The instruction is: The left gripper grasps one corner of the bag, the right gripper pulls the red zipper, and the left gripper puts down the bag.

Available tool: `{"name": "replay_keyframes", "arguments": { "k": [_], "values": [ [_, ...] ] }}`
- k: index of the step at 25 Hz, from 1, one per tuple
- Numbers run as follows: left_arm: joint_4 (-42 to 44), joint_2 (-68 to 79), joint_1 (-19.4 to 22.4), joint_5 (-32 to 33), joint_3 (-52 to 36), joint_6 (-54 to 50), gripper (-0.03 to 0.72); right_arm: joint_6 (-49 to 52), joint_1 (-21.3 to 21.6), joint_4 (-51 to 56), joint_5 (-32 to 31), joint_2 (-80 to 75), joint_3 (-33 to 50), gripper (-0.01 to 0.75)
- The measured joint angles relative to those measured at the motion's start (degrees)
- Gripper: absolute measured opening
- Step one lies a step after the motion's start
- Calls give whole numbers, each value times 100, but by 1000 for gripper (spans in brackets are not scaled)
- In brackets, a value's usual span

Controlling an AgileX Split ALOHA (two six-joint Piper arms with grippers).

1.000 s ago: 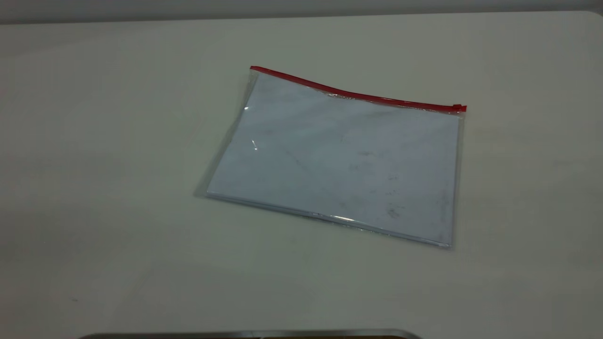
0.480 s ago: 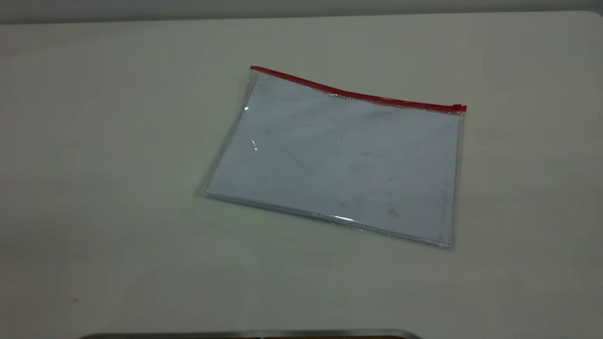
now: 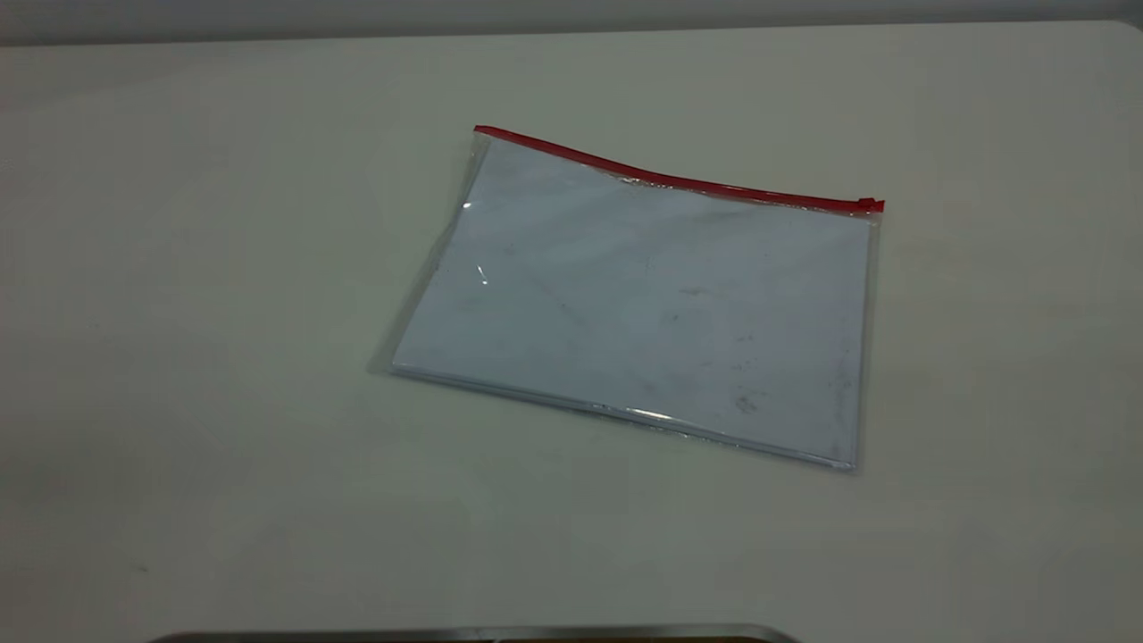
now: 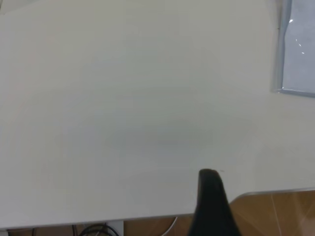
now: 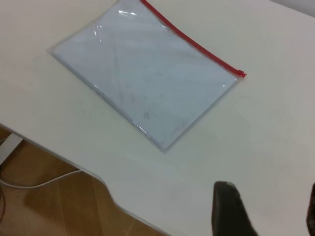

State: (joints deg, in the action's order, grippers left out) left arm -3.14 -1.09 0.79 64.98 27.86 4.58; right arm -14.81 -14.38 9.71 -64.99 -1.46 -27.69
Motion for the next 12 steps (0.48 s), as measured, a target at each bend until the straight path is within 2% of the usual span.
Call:
{"name": "replay_keyframes", "arguments": {
  "k": [3, 6, 10, 12],
  "values": [
    [0, 0, 0, 0, 0, 0, 590, 0, 53, 7, 0, 11, 0, 416],
    [0, 0, 0, 0, 0, 0, 590, 0, 526, 20, 0, 111, 0, 416],
    [-5, 0, 0, 2, 0, 0, 590, 0, 1421, 24, -7, 239, 0, 416],
    [-5, 0, 0, 2, 0, 0, 590, 0, 1630, 24, -7, 239, 0, 416]
  ]
}}
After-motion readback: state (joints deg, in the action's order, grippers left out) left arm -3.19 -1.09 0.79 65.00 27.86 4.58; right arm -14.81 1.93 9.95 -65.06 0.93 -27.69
